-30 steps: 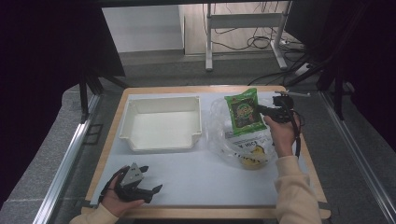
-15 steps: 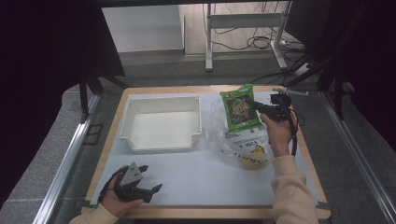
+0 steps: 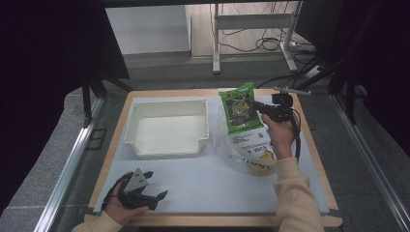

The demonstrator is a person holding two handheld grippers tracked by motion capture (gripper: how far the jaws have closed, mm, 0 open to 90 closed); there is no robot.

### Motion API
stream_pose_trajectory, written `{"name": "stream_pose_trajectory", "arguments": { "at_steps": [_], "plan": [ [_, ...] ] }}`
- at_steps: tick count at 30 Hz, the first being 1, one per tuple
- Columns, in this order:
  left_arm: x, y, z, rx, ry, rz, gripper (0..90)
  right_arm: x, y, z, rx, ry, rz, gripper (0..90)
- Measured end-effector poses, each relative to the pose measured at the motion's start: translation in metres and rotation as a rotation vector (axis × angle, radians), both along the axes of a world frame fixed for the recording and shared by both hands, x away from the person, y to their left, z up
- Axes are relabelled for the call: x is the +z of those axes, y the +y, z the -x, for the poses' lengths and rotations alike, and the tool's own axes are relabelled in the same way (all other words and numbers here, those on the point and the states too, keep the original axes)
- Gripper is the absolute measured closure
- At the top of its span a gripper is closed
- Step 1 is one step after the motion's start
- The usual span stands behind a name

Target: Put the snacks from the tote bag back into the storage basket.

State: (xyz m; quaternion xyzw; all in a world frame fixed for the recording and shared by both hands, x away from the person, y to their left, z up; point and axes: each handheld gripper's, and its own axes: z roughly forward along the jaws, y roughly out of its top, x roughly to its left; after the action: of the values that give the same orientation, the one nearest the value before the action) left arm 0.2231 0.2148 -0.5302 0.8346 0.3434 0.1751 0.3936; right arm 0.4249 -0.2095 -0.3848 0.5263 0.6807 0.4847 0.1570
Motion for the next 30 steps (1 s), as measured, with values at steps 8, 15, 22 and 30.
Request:
{"name": "stream_pose_trajectory", "arguments": {
  "at_steps": [8, 15, 22, 30],
  "plan": [
    [0.0, -0.001, 0.0, -0.001, 0.001, -0.003, 14.5, 0.003, 0.005, 0.001, 0.008, -0.012, -0.004, 89.8],
    [0.0, 0.0, 0.0, -0.003, 0.001, -0.003, 14.5, 0.007, 0.013, 0.0, 0.018, -0.028, -0.002, 89.8],
    [0.0, -0.001, 0.0, -0.005, 0.001, -0.006, 14.5, 0.01, 0.025, 0.0, 0.044, -0.035, -0.012, 89.8],
    [0.0, -0.001, 0.0, -0.004, 0.001, -0.007, 14.5, 0.008, 0.037, -0.002, 0.059, -0.031, -0.026, 89.8]
  ]
}}
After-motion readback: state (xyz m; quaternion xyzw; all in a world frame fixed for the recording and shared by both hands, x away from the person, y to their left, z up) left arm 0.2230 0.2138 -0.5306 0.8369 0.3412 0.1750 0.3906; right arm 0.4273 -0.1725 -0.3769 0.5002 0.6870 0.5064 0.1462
